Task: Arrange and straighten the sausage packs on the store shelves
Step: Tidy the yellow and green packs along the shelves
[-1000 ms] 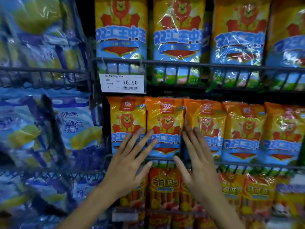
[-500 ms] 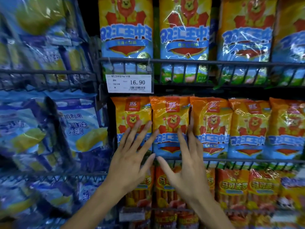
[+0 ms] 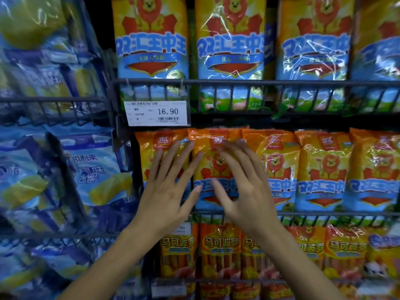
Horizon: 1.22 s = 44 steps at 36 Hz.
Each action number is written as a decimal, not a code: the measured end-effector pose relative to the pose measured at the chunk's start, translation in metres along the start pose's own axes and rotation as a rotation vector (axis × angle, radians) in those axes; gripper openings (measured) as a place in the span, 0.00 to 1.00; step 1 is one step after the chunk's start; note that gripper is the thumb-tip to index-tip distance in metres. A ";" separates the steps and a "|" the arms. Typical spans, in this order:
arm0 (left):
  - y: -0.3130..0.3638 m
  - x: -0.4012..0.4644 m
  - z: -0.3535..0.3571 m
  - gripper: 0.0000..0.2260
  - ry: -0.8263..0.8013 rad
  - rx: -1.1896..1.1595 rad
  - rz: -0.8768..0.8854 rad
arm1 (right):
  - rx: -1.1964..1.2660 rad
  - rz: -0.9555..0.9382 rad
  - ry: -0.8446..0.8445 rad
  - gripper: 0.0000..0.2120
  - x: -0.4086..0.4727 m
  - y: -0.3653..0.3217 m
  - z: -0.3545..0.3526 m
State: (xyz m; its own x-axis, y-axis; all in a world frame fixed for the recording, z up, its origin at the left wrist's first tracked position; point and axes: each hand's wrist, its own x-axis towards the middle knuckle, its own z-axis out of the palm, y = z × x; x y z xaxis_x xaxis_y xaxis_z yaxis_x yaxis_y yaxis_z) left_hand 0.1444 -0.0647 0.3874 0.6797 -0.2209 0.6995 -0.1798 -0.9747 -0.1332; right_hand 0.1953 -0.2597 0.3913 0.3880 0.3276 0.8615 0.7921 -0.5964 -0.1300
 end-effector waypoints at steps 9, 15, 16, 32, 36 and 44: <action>-0.009 0.026 0.006 0.25 0.008 0.055 -0.077 | -0.180 0.027 -0.069 0.27 0.025 0.015 0.010; -0.009 0.033 0.000 0.25 0.012 0.029 -0.113 | -0.220 0.107 -0.134 0.30 0.031 0.007 0.008; -0.009 0.034 0.000 0.25 0.002 0.027 -0.117 | -0.231 0.115 -0.150 0.31 0.032 0.007 0.007; -0.021 -0.044 -0.002 0.28 0.075 -0.184 -0.168 | 0.040 -0.027 -0.209 0.30 -0.013 -0.023 -0.004; -0.020 -0.069 0.005 0.28 0.070 -0.259 -0.227 | 0.190 0.096 -0.429 0.38 -0.026 -0.055 0.001; -0.019 -0.092 0.013 0.29 0.045 -0.352 -0.373 | 0.311 0.351 -0.572 0.48 -0.043 -0.086 0.017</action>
State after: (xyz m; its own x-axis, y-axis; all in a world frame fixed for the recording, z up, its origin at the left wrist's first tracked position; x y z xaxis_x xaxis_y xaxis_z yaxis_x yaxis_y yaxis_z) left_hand 0.0939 -0.0261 0.3165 0.7135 0.1489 0.6847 -0.1649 -0.9140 0.3706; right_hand 0.1184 -0.2102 0.3576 0.7609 0.5369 0.3642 0.6400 -0.5291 -0.5571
